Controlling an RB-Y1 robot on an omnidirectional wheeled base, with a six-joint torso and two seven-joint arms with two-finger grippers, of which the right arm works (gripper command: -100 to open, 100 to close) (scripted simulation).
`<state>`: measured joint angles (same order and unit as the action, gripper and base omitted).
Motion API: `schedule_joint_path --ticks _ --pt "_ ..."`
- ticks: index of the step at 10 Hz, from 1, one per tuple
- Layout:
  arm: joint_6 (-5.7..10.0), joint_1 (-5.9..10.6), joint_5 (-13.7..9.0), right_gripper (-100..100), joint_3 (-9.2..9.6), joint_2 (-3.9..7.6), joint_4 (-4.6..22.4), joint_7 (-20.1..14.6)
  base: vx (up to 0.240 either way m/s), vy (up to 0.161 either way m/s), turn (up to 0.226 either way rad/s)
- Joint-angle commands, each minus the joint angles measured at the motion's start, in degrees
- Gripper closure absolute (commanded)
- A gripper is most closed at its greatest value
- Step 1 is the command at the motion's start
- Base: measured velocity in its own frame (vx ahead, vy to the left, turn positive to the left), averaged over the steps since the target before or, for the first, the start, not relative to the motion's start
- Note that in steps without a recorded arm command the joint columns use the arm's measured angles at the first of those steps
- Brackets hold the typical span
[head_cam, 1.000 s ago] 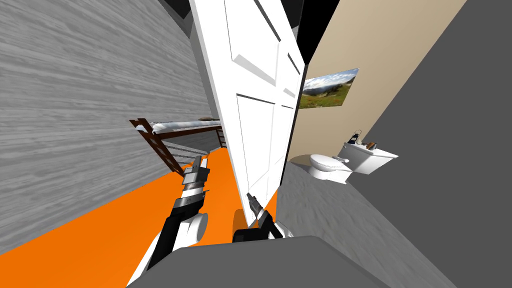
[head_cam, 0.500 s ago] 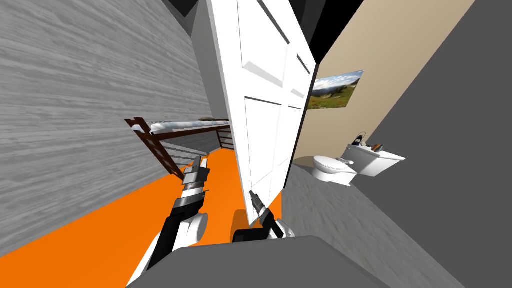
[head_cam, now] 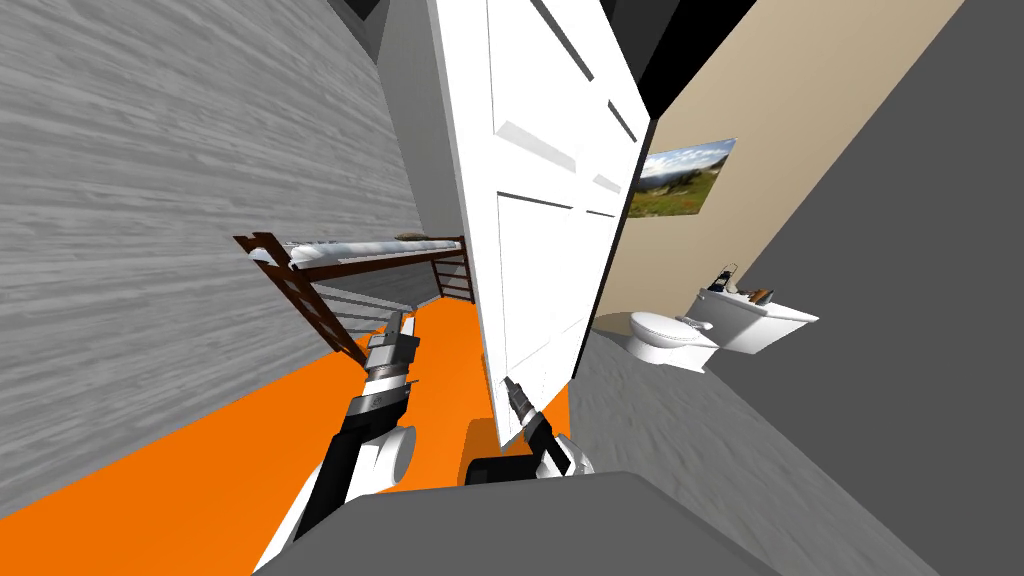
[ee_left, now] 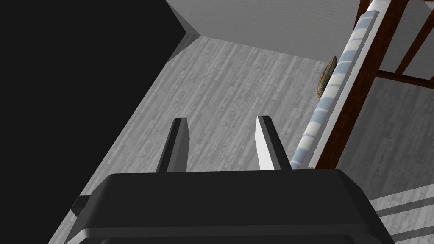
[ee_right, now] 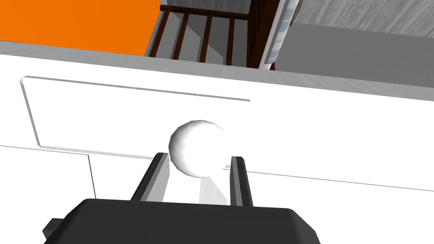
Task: Push the door open
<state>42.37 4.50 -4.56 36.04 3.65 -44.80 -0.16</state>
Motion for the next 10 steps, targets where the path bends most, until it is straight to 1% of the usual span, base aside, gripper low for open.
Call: schedule_joint_path --ticks 1,2,3,7,9,10 --pt "0.62 0.45 -0.48 100 -1.66 0.07 1.01 0.38 0.083 0.091 -0.037" --pt "0.71 0.56 -0.76 100 -2.85 0.03 1.27 0.61 0.128 0.109 -0.082" --pt "0.41 -0.16 -0.64 -100 -1.62 0.26 0.13 0.35 -0.067 -0.004 -0.081" --pt "0.47 -0.69 -0.84 -100 -1.01 0.04 -0.70 0.05 -0.228 -0.083 -0.023" --pt "0.52 -1.06 -0.98 -100 -0.58 -0.62 -1.29 -0.16 -0.212 -0.077 -0.043" --pt "0.43 -0.92 -0.95 -100 -0.72 -0.34 -1.17 -0.15 -0.090 -0.027 -0.005"
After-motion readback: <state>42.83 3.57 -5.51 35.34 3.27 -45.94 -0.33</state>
